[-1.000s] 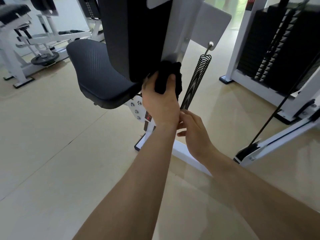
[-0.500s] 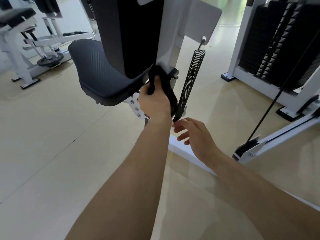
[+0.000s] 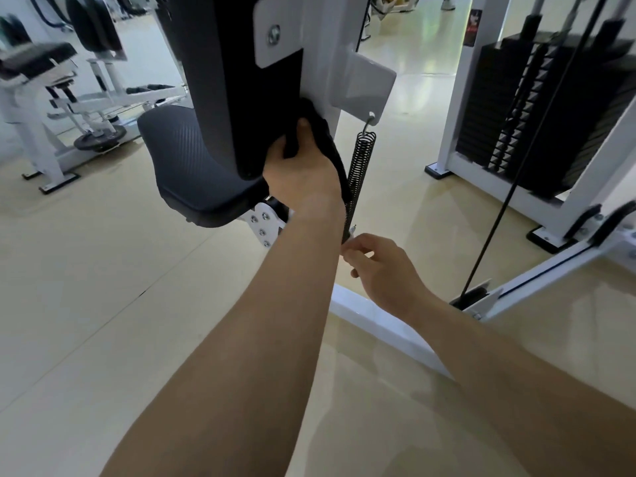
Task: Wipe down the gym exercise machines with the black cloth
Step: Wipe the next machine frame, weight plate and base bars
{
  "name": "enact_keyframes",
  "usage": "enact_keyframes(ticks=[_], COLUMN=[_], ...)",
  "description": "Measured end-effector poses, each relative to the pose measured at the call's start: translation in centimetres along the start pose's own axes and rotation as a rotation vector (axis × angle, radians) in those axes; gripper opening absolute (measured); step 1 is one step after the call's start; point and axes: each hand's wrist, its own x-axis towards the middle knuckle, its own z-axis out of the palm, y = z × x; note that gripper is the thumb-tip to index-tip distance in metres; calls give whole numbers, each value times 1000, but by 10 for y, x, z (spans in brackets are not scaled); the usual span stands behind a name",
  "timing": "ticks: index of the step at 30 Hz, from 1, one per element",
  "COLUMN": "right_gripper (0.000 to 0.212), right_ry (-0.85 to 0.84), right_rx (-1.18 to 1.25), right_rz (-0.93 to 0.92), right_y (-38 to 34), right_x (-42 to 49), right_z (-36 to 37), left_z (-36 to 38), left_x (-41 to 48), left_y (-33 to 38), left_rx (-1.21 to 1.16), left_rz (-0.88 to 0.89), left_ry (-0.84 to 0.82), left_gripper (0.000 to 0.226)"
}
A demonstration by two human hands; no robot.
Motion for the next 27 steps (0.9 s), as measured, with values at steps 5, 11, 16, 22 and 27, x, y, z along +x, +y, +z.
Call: enact_keyframes(ticks=[5,11,16,22,27], right_gripper=[21,16,16,17,17], right_ry=[-30,-50,-75,-109,-112], right_rx=[-39,-138,-175,-193,-206], right_rz=[30,-45,-60,-45,-23], right_y=[11,15,16,23,27], right_x=[-10,-6,-2,1,8], right_z=[0,6,17,32,43], left_z=[2,-11,-25,-27,-27], left_x=[4,13,21,35,49], left_y=[-7,-28,-49,-65,-75], left_rx=[1,32,202,227,197], left_rz=[-121,-79,108,129,92], left_ry=[-36,-60,-97,-149,-178], left_gripper=[40,31,25,23,20])
